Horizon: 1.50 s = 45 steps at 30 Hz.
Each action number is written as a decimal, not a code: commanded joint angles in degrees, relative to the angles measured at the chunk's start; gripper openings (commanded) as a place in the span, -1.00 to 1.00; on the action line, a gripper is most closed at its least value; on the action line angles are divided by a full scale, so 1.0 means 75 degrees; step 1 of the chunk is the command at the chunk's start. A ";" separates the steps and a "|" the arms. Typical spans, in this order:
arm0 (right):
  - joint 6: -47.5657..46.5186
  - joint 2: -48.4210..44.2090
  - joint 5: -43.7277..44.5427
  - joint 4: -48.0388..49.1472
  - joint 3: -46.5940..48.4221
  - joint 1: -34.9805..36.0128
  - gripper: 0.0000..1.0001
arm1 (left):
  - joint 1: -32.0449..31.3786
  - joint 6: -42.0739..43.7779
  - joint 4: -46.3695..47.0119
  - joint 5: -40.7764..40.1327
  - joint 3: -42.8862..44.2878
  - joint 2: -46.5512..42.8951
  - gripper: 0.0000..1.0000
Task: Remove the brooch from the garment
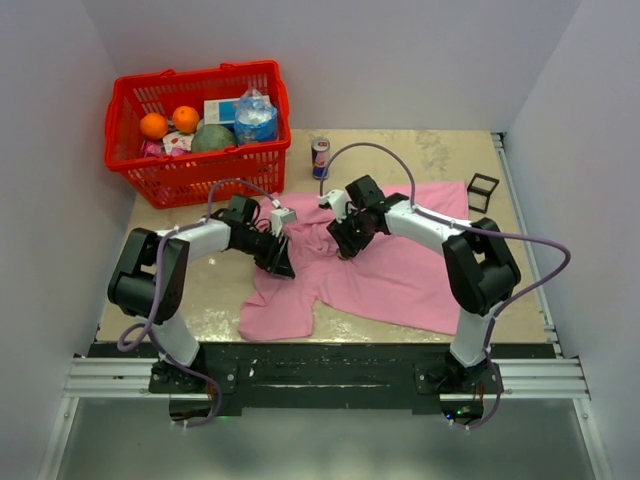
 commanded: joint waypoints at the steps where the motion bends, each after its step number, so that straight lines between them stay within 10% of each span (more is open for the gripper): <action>1: 0.0027 0.0439 -0.0089 0.0199 0.0363 0.0013 -0.05 | 0.0068 0.0195 -0.0191 0.0150 0.0047 -0.0537 -0.07; 7: 0.0002 0.0673 -0.0524 0.0164 0.0527 0.0024 0.01 | 0.0068 0.0382 -0.0496 0.0161 0.0246 -0.0748 -0.02; 24: -0.0126 -0.0580 -0.0665 -0.0258 0.0375 0.0013 -1.00 | 0.0057 0.0277 -0.0719 0.0876 0.1406 0.0001 -0.04; 45: -0.2318 -0.1342 -0.2751 -0.2005 0.2707 -0.0069 -0.95 | -0.0283 -0.0637 0.0792 0.1824 0.3397 -0.0292 -0.07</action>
